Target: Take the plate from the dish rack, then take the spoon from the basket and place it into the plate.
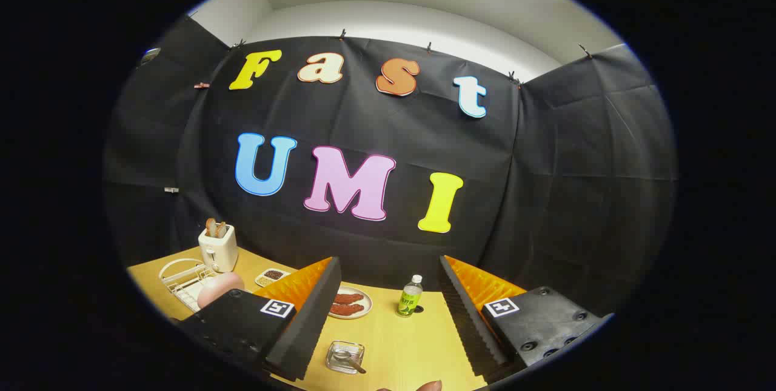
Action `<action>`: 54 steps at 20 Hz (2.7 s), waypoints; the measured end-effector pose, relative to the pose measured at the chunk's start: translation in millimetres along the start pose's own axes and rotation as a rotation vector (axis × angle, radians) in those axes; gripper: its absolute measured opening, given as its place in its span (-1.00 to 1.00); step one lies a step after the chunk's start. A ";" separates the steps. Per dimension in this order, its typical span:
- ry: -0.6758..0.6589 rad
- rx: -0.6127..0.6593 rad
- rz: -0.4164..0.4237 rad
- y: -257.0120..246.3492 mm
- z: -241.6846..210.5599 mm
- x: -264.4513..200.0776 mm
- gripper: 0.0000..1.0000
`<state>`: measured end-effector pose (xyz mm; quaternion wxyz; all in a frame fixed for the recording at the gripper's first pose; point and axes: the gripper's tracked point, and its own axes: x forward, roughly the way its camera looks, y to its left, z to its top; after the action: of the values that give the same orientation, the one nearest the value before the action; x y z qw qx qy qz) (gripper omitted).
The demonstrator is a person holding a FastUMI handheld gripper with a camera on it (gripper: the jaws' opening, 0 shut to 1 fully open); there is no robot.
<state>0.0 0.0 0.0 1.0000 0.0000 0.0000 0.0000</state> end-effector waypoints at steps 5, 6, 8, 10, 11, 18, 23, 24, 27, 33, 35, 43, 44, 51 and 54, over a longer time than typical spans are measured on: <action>0.014 0.004 0.003 2.8 -5.2 5.2 0.95; 0.015 0.007 0.005 3.5 -5.7 6.1 0.95; 0.019 0.006 0.009 5.2 -6.9 7.7 0.95; 0.020 0.000 0.009 4.9 -7.5 8.9 0.95; 0.018 -0.002 0.007 4.3 -7.3 9.0 0.95; 0.024 -0.010 0.005 5.0 -10.1 12.6 0.95; 0.028 -0.004 0.013 13.0 -10.5 16.1 0.95; 0.026 -0.001 0.016 16.0 -9.0 17.4 0.95; 0.013 0.018 0.033 33.7 1.0 20.3 0.95; -0.036 -0.015 0.094 99.3 24.7 28.0 0.95; -0.041 -0.006 0.126 129.6 31.9 31.8 0.95; 0.094 0.005 0.211 237.6 7.3 47.0 0.95; 0.130 -0.001 0.223 250.6 -1.0 50.1 0.96; 0.504 0.002 0.213 326.7 -109.3 62.0 0.89; 0.648 0.001 0.134 338.4 -158.5 66.7 0.72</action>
<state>66.7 338.4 -158.5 0.9458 0.0006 0.3181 0.0656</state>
